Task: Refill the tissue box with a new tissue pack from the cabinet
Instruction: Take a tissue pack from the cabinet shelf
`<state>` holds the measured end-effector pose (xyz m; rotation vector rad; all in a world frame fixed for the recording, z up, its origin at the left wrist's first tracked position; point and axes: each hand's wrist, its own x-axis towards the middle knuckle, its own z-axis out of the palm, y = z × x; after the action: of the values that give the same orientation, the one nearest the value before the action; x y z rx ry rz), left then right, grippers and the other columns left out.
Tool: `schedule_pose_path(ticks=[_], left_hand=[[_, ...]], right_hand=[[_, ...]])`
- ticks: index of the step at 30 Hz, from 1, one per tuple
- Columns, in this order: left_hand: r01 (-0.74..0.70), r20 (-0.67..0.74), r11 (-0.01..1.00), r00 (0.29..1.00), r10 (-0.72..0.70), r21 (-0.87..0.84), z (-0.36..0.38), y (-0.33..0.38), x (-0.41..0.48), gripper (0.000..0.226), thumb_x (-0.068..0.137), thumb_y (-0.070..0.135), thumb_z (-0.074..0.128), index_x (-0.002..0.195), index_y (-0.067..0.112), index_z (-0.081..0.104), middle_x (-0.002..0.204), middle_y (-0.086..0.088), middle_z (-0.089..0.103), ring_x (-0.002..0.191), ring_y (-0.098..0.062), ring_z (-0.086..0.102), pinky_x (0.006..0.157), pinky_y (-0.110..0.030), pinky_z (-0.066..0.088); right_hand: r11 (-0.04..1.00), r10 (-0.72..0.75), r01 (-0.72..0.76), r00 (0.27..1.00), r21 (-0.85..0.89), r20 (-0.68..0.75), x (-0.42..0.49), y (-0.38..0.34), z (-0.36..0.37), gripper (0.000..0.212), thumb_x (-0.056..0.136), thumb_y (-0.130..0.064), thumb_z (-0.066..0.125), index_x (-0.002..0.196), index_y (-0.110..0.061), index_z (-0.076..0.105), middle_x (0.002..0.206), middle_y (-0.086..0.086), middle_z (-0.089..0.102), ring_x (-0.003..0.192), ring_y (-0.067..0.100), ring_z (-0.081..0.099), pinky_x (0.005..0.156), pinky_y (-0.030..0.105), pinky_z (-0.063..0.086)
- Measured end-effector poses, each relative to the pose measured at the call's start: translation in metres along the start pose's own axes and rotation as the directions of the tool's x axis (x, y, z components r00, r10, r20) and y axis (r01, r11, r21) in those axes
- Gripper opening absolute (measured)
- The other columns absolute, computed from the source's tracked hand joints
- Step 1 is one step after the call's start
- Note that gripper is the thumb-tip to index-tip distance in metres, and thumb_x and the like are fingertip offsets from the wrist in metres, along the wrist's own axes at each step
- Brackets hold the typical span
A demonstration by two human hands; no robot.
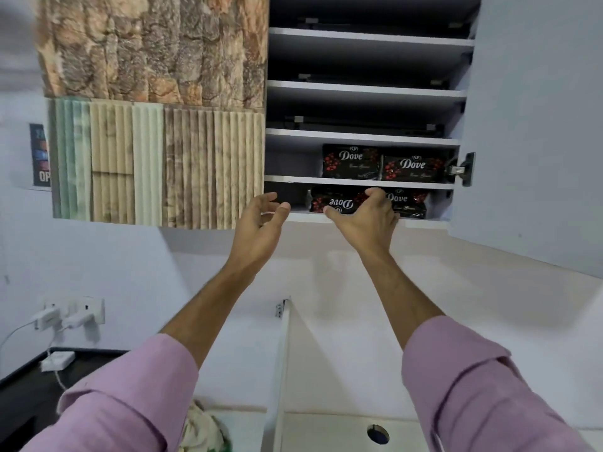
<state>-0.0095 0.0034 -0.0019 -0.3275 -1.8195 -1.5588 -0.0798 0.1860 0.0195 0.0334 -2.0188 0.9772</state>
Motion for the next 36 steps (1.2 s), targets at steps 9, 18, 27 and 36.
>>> schedule_pose_path(ticks=[9,18,27,36], left_hand=[[0.008,-0.043,1.000,0.999,-0.007,0.025,0.006,-0.009,0.009,0.049,0.100,0.041,0.061,0.143,0.020,0.053,0.126,0.008,0.062,0.118,-0.012,0.062,0.106,-0.045,0.054],[-0.015,-0.074,0.999,0.997,0.018,0.034,-0.003,-0.014,0.009,0.048,0.099,0.039,0.063,0.143,0.021,0.053,0.127,0.006,0.065,0.120,-0.013,0.064,0.107,-0.046,0.054],[0.011,-0.054,1.000,0.998,-0.010,0.011,-0.001,-0.009,0.004,0.048,0.098,0.037,0.065,0.142,0.020,0.053,0.127,0.004,0.065,0.117,-0.013,0.064,0.105,-0.045,0.055],[0.288,0.038,0.952,0.958,-0.285,-0.108,0.035,-0.010,-0.010,0.052,0.094,0.042,0.070,0.133,0.010,0.055,0.116,-0.008,0.067,0.099,-0.021,0.072,0.092,-0.041,0.063]], right_hand=[[0.997,0.045,-0.057,0.980,-0.056,-0.193,0.019,-0.009,0.051,0.148,0.051,-0.078,0.083,0.160,-0.010,0.009,0.142,0.030,0.050,0.138,0.043,0.048,0.126,0.059,0.003],[0.987,0.086,-0.112,0.975,-0.114,-0.207,0.025,-0.014,0.060,0.144,0.061,-0.053,0.092,0.165,-0.014,0.001,0.126,0.018,0.064,0.122,0.033,0.060,0.124,0.063,0.004],[0.983,0.051,-0.022,0.987,0.185,-0.155,0.021,-0.002,0.035,0.099,0.079,-0.009,0.081,0.160,-0.021,0.024,0.085,-0.014,0.072,0.095,0.015,0.071,0.113,0.045,0.029],[0.926,-0.011,0.096,0.974,0.365,-0.226,-0.040,0.000,-0.007,0.089,0.079,-0.010,0.086,0.152,-0.028,0.037,0.091,-0.014,0.068,0.084,0.010,0.067,0.112,0.044,0.031]])
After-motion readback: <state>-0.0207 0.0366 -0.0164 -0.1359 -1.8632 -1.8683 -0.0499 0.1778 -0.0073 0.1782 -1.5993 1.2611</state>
